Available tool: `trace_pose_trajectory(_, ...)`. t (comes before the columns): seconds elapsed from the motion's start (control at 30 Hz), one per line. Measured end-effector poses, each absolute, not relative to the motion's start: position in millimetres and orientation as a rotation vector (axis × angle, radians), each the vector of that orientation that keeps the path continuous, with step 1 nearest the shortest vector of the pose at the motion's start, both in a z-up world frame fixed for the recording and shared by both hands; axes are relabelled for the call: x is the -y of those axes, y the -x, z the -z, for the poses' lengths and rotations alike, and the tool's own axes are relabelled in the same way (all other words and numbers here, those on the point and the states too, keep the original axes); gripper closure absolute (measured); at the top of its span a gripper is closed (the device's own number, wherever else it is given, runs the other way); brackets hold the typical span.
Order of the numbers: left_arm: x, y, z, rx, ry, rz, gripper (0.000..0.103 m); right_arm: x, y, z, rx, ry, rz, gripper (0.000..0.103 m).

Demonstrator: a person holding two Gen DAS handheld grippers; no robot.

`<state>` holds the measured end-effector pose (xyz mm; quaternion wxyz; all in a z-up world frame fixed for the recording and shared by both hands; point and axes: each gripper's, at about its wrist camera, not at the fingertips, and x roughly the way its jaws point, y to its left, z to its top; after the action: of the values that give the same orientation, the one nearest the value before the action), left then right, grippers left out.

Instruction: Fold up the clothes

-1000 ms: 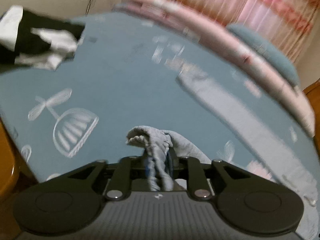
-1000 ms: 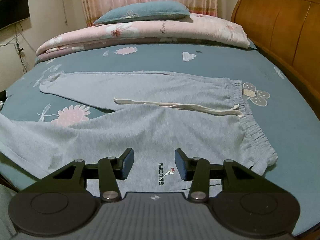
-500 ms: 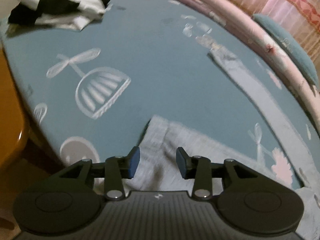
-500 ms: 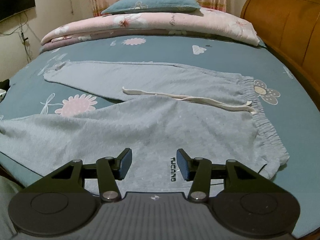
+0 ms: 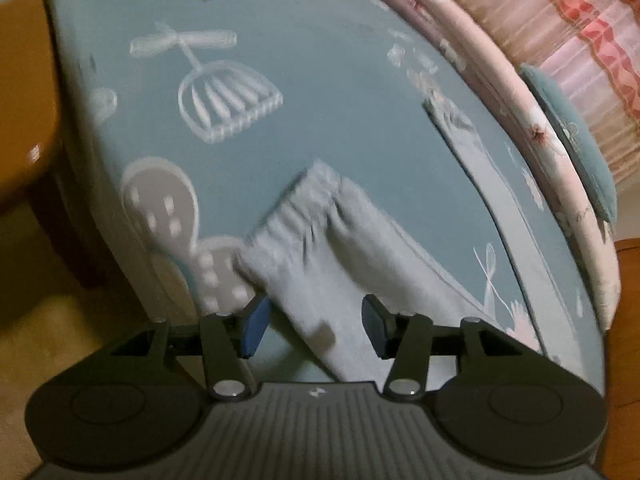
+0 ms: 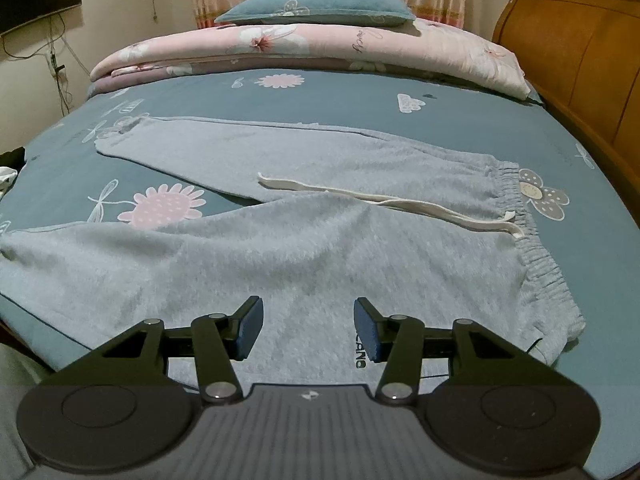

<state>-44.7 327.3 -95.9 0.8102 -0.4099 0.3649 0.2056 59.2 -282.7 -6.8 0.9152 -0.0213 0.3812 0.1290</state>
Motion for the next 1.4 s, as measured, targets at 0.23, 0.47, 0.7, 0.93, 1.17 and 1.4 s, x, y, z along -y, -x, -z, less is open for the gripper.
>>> trace_pose_trajectory(0.23,-327.8,39.5,111.6,-0.723,0.927,-0.461,0.085,282.5,-58.0,6.0,-0.780,0.027,-0.274,0.048)
trace_pose_trajectory(0.47,-322.3,53.1,88.9,-0.695,0.820,-0.496,0.102,282.2,-57.0,3.9,-0.776,0.051,-0.268,0.048)
trace_pose_trajectory(0.7,-333.6,65.2,85.8,-0.792,0.799,-0.479,0.093,281.3,-66.7,8.3,-0.796,0.086,-0.271,0.048)
trace_pose_trajectory(0.93,-321.7,59.2,40.1,-0.768,0.584,-0.513,0.081,276.8,-76.8,6.7,-0.795,0.113,-0.291,0.048)
trace_pose_trajectory(1.17,-274.2,-13.8,8.6,-0.746,0.360,-0.248,0.066,263.1,-98.9,10.6,-0.806,0.093,-0.364,0.049)
trace_pose_trajectory(1.4,-190.2,-106.2,31.4,-0.819,0.247,0.043,0.065,212.7,-134.6,14.6,-0.819,0.135,-0.578,0.077)
